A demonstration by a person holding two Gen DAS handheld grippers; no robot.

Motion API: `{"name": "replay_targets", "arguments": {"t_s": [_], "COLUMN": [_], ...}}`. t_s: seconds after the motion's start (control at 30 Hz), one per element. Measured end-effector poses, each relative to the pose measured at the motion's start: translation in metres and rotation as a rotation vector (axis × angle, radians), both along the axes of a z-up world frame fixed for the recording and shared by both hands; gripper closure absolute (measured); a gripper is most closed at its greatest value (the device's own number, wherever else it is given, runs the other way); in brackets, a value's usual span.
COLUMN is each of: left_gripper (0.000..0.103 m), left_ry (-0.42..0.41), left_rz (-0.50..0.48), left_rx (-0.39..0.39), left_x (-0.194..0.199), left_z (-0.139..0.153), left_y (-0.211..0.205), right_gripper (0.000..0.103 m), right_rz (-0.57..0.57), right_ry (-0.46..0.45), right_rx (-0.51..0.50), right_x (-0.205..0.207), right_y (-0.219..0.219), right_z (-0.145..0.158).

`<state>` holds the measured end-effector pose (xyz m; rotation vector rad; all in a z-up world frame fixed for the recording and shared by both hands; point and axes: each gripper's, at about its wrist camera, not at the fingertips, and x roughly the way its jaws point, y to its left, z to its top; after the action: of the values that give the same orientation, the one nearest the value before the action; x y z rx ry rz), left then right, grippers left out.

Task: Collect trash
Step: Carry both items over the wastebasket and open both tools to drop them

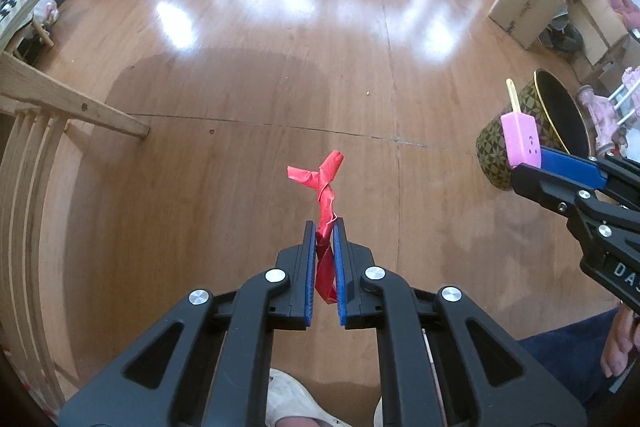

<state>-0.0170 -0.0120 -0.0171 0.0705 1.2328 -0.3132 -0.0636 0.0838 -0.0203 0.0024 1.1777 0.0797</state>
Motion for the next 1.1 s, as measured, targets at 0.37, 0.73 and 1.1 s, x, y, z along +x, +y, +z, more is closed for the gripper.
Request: {"name": "replay_targets", "arguments": {"t_s": [0.37, 0.73, 1.1], "left_gripper": [0.095, 0.095, 0.095], "left_ry": [0.046, 0.022, 0.032], "left_rz": [0.007, -0.152, -0.410], "left_rx": [-0.003, -0.023, -0.101], "left_x": [0.010, 0.046, 0.049], "left_z": [-0.019, 0.014, 0.025], "left_y": [-0.006, -0.122, -0.339], "right_gripper": [0.074, 0.074, 0.073], "right_rz": [-0.053, -0.234, -0.595], "right_ry": [0.014, -0.039, -0.038], "right_rx": [0.033, 0.015, 0.060], "right_x": [0.002, 0.012, -0.021], "right_y": [-0.019, -0.142, -0.341], "right_z": [0.004, 0.057, 0.065]}}
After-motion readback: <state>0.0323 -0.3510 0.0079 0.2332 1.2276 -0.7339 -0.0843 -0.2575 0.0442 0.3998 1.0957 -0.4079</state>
